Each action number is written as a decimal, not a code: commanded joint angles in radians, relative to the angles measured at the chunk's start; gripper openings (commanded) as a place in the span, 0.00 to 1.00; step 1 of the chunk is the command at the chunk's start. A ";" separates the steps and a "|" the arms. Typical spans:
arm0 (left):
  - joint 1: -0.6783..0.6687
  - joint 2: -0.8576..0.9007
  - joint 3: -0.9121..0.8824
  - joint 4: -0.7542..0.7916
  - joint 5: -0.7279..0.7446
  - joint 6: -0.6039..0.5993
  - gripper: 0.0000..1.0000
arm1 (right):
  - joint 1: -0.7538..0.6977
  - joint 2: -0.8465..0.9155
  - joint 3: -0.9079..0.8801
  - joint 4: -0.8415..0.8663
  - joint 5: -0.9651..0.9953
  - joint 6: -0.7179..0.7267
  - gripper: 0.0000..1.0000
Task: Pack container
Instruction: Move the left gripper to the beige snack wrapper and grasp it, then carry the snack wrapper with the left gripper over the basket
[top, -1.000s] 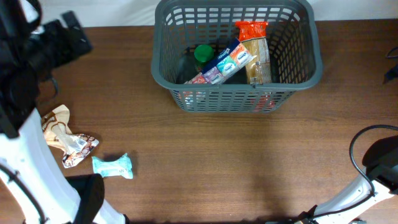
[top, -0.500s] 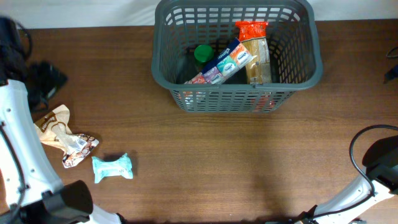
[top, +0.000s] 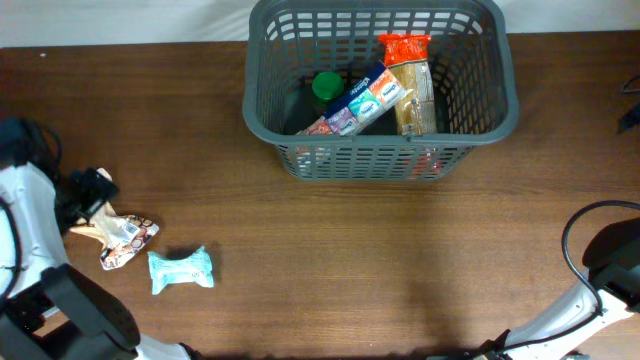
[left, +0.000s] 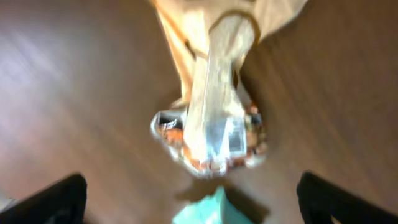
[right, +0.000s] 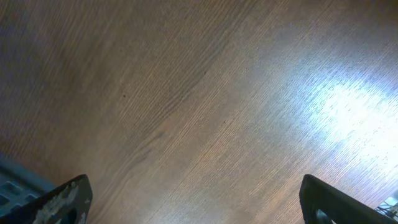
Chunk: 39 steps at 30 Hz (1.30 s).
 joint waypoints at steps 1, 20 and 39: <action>0.033 -0.028 -0.085 0.067 0.074 0.107 0.99 | 0.000 -0.002 -0.004 0.003 -0.002 0.009 0.99; 0.040 0.124 -0.149 0.233 0.009 -0.061 0.99 | 0.000 -0.002 -0.004 0.003 -0.002 0.009 0.99; 0.040 0.257 -0.149 0.310 0.041 -0.098 0.99 | 0.000 -0.002 -0.004 0.003 -0.002 0.009 0.99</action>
